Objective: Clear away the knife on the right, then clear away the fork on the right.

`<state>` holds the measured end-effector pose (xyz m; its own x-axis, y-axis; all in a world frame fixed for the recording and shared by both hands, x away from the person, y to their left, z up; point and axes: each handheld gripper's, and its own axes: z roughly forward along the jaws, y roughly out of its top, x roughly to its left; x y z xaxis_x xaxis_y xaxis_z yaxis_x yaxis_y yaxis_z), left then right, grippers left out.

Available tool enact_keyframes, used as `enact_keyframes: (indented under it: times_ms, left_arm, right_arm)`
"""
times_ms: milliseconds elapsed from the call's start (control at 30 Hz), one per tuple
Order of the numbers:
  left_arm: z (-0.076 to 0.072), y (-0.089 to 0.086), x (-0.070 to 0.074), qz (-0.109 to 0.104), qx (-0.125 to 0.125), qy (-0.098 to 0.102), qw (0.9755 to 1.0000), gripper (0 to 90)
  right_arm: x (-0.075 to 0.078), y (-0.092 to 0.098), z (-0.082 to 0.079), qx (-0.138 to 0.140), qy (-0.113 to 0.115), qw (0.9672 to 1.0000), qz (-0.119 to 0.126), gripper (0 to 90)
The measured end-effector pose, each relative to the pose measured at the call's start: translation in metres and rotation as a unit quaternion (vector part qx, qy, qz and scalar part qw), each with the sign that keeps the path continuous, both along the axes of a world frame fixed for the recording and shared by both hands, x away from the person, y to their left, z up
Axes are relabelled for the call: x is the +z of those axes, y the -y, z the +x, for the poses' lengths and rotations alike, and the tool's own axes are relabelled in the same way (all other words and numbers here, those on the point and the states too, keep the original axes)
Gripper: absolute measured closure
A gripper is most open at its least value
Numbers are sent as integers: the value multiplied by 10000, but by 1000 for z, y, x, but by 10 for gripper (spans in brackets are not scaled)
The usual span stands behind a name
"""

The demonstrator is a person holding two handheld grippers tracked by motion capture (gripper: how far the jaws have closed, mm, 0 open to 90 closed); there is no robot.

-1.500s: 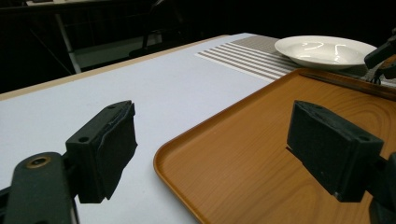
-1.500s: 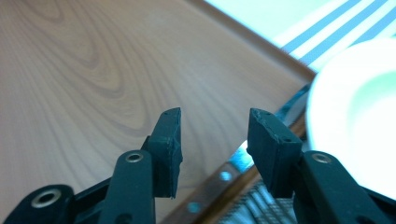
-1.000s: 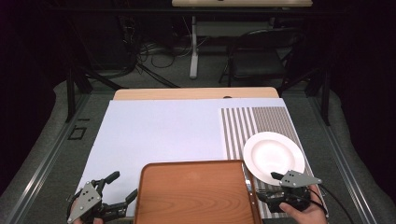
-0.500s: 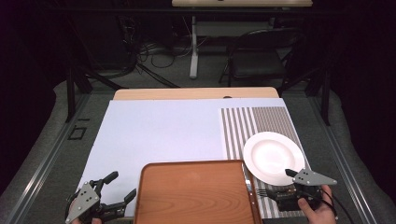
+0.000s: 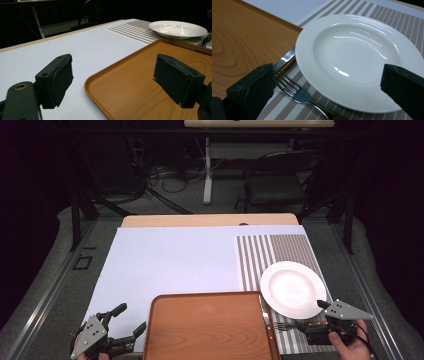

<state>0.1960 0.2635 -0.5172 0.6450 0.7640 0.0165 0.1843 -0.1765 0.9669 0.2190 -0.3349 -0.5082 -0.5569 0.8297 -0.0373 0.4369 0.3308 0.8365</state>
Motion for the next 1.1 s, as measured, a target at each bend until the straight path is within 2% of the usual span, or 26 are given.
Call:
enact_keyframes:
  times_ms: [133,500,733,833,967,1100]
  left_arm:
    - [-1,0,1,43,-29,20,10000,158]
    - [0,1,1,47,-29,6,10000,158]
    - [0,2,0,37,-22,-6,10000,158]
    - [1,1,0,20,-19,-3,10000,158]
    - [0,2,0,36,-17,-11,10000,158]
    - [-1,2,0,29,-17,-7,10000,158]
  right_arm:
    - [2,6,-2,-31,1,9999,-152,0]
    - [2,18,-7,-221,-12,9997,-142,0]
    - [7,23,-7,-144,-20,9998,-130,52]
    - [9,24,-6,-34,-20,9997,-248,56]
    - [12,25,-5,97,-63,9985,-541,52]
    - [14,26,-1,311,-224,9965,-741,0]
